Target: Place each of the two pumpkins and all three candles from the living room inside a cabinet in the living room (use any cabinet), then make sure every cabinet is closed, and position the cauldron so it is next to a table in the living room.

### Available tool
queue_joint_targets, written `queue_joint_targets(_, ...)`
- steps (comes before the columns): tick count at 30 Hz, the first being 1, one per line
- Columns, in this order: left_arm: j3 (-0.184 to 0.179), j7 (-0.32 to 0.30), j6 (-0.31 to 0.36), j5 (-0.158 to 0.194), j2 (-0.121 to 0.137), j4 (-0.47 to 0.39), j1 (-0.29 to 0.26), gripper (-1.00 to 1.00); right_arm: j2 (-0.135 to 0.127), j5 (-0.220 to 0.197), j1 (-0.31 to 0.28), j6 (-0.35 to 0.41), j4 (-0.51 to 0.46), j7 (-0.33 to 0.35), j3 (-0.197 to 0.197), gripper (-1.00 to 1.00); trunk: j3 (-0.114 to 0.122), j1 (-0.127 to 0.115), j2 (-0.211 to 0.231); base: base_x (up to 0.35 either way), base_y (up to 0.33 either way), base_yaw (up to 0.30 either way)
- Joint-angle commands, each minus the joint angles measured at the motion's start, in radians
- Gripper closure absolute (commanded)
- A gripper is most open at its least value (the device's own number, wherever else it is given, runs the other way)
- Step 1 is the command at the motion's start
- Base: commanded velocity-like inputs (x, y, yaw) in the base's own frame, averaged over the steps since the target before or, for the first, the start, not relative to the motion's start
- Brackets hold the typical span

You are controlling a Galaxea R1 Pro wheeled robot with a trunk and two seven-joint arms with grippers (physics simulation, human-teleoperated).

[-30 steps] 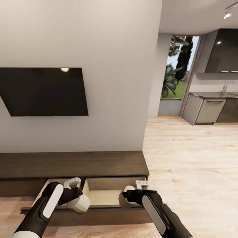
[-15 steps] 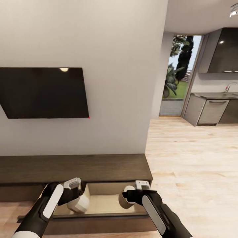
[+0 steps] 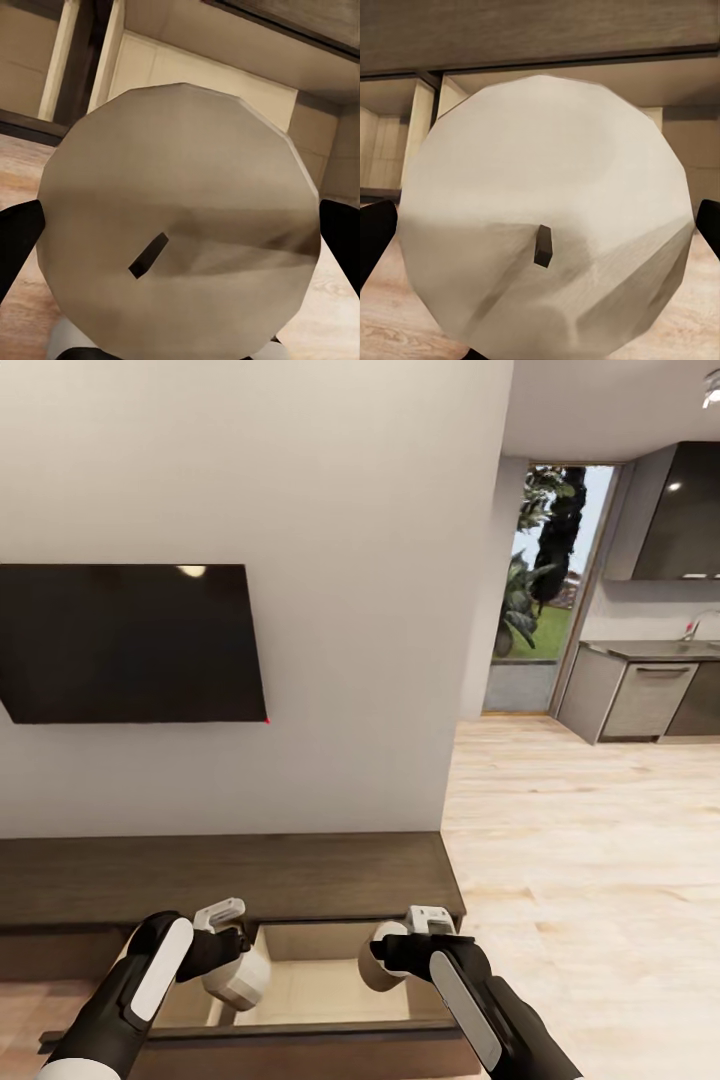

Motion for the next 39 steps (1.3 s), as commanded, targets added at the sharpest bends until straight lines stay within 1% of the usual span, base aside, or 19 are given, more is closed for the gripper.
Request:
queue_joint_targets(1, 0.000, 0.009, 0.003, 0.011, 0.000, -0.001, -0.001, 1.00, 0.000, -0.010, -0.001, 0.002, -0.001, -0.010, 0.002, 1.00, -0.001, 0.001, -0.001, 0.162, 0.000, 0.000)
queue_joint_targets(10, -0.001, 0.011, 0.003, 0.008, -0.003, 0.000, -0.001, 1.00, 0.000, -0.013, -0.001, -0.019, 0.000, -0.010, 0.003, 1.00, -0.001, 0.001, -0.001, 0.110, 0.011, 0.000)
queue_joint_targets(34, -0.002, 0.015, 0.001, 0.005, -0.007, 0.000, -0.001, 1.00, 0.002, -0.013, -0.001, -0.021, 0.005, -0.014, 0.005, 1.00, -0.001, 0.001, -0.001, 0.132, -0.009, 0.000)
queue_joint_targets(36, -0.003, 0.015, 0.001, 0.005, -0.008, 0.000, -0.001, 1.00, 0.011, -0.011, -0.002, -0.021, 0.008, -0.018, 0.008, 1.00, -0.001, 0.001, -0.001, 0.093, -0.088, 0.000)
queue_joint_targets(37, -0.004, 0.016, 0.000, 0.004, -0.009, 0.001, -0.001, 1.00, 0.022, -0.010, -0.002, -0.020, 0.011, -0.020, 0.009, 1.00, -0.001, 0.001, -0.001, 0.046, -0.044, 0.000)
queue_joint_targets(39, -0.011, 0.022, 0.000, -0.006, -0.013, 0.006, -0.001, 1.00, 0.059, -0.008, -0.006, -0.020, 0.037, -0.022, 0.015, 1.00, -0.001, 0.001, -0.001, 0.024, -0.023, 0.000)
